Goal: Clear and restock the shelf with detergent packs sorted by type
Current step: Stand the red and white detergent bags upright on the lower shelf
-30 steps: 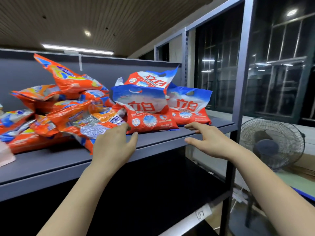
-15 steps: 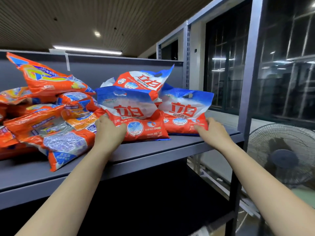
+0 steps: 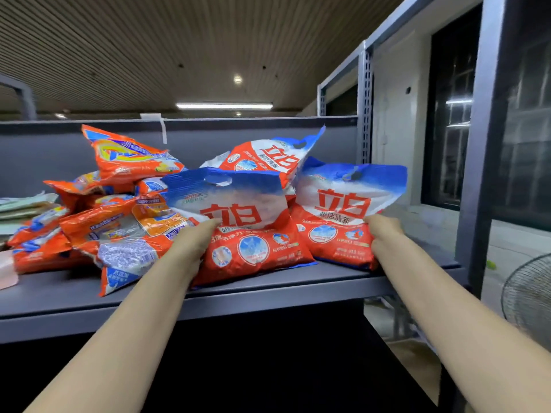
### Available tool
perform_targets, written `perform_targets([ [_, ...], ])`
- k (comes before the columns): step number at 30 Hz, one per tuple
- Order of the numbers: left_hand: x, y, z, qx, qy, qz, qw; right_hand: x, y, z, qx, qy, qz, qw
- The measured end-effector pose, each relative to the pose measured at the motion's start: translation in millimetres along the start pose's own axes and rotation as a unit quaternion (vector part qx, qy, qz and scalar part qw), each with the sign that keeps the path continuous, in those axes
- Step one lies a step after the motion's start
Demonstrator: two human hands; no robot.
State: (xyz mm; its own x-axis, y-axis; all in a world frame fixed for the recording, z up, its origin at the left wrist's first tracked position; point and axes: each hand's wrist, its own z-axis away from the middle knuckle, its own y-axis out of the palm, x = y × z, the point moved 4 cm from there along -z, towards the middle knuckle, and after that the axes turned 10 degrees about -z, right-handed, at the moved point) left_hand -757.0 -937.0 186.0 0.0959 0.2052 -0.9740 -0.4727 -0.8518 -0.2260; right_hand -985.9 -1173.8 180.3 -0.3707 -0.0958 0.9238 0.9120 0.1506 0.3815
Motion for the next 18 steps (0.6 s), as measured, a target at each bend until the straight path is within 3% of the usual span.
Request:
perform_targets([
  [7, 0.7, 3.7, 17.7, -0.077, 0.03, 0.12, 0.989, 33.3, -10.8, 34.4, -0.065, -0.183, 0.082, 0.978],
  [13, 0.5, -14.8, 57.5, -0.303, 0.106, -0.024, 0.947, 67.4, -46.5, 89.1, -0.097, -0.319, 0.14, 0.932],
  [18, 7.9, -18.6, 99.4, -0.32, 0.227, -0.041, 0.919, 56.7, -88.4, 112.5, -0.127, -0.356, 0.075, 0.923],
])
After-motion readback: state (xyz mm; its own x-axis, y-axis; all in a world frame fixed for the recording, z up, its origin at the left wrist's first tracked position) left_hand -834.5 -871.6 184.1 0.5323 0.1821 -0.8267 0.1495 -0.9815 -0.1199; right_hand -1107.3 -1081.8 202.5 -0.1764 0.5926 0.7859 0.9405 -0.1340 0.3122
